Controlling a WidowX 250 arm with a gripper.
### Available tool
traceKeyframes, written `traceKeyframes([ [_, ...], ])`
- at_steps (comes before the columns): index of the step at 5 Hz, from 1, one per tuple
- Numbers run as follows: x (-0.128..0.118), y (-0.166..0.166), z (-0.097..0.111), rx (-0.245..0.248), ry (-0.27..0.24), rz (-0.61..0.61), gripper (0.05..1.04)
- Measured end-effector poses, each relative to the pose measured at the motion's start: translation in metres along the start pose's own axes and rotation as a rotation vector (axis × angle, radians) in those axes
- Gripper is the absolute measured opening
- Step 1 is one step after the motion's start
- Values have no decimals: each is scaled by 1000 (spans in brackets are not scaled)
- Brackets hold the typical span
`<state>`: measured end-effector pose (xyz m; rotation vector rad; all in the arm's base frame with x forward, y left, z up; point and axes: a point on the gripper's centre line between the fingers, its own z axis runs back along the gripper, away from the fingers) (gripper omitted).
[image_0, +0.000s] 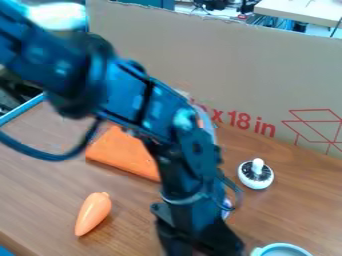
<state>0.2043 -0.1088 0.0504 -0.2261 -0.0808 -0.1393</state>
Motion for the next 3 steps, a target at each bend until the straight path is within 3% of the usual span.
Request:
traceKeyframes([
  [1,-15,17,23,111,44,-1,1001],
  [2,-37,37,58,182,90,39,1001],
  [3,-43,53,69,218,130,-39,1001],
])
